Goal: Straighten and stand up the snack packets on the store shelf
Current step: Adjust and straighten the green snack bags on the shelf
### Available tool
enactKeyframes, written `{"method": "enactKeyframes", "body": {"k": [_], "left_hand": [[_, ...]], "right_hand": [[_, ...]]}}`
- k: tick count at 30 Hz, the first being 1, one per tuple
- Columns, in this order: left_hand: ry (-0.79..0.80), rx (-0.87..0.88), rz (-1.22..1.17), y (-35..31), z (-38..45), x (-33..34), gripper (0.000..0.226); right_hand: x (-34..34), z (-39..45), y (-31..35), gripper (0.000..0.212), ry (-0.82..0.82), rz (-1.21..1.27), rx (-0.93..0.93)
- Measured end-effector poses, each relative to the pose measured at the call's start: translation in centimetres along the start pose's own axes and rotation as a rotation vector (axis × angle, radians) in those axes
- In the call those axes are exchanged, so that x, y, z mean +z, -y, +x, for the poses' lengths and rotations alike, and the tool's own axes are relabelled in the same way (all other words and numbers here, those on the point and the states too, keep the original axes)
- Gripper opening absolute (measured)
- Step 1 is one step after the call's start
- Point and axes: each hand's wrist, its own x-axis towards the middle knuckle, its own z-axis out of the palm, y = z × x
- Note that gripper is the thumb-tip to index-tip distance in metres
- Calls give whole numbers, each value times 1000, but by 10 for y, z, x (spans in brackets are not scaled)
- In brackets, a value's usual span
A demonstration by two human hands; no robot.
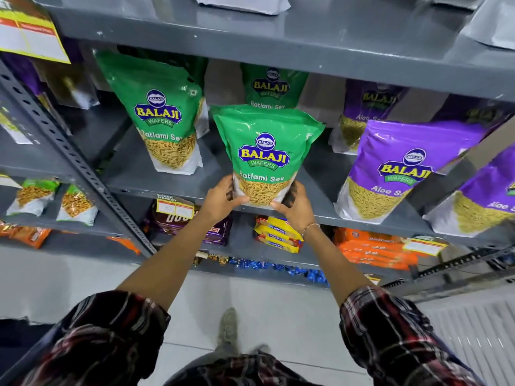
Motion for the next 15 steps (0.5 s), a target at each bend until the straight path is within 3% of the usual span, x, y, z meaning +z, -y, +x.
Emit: {"method": "enactKeyframes", "body": {"k": [2,4,6,10,13,15], "left_hand": [[-49,-29,-6,3,-6,-5,66],[-176,-42,37,8,-14,-16,53],[-317,-31,102,13,-20,-33,35],[-530,-27,-7,22,-23,-81,19],[-635,-12,117,26,-12,-128,34],[-595,-51,177,29,3,-160,62]], "right_hand": [[8,-14,-3,43,-209,11,-50],[20,-30,-11,13,-354,-58,-105],[38,-44,-16,9,-270,-136,-130],[82,-37,2,10,60,-292,-199],[120,-17,36,19,202,-450,-326],[149,-1,59,25,230,-507,-368]]}}
